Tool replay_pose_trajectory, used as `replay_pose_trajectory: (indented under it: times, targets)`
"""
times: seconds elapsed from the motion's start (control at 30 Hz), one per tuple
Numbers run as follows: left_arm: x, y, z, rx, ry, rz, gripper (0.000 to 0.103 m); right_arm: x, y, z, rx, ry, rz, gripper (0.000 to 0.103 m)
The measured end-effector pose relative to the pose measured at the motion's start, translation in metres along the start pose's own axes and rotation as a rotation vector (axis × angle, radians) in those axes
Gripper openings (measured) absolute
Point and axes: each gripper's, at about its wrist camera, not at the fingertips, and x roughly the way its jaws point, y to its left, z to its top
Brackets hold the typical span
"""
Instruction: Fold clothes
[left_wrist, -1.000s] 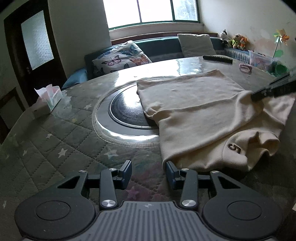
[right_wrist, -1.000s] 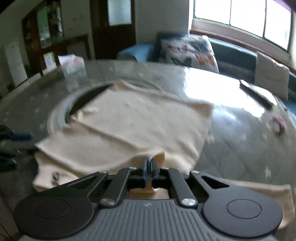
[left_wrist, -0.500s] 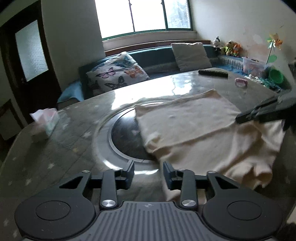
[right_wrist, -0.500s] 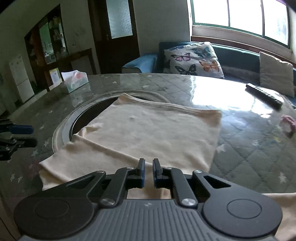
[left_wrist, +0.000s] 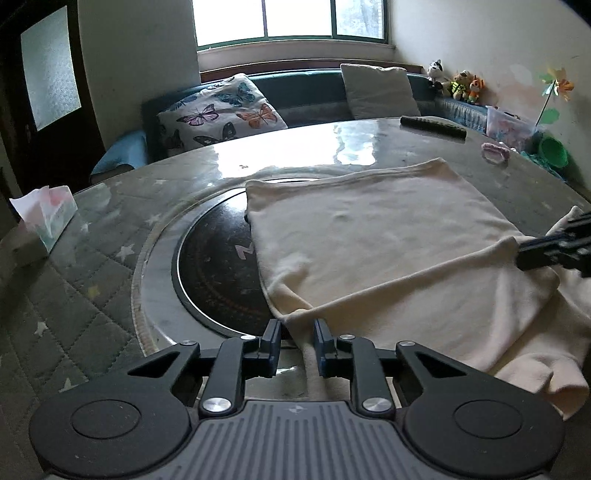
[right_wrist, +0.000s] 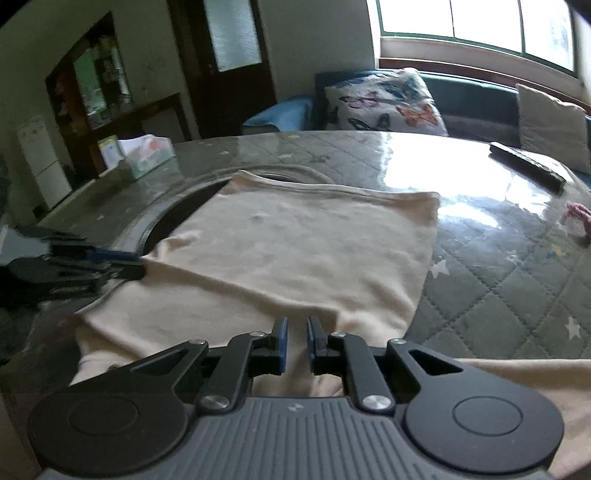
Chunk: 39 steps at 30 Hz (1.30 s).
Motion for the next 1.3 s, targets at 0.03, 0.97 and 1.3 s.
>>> replay_pose_trajectory:
  times: [0.03,0.97,1.3]
  targets:
    - [0.000,0.000,0.000,0.000,0.000,0.001,0.023,-0.002,0.002,-0.003,-0.011,0.001,0.001,0.017]
    - [-0.001,-0.128,0.024,0.169,-0.035,-0.150,0.044,-0.109,-0.129,-0.081,0.341,-0.142,-0.431,0.039]
    - [0.009,-0.160,0.024,0.234,-0.015,-0.164,0.044,-0.119,-0.169,-0.099,0.422,-0.167,-0.514,0.039]
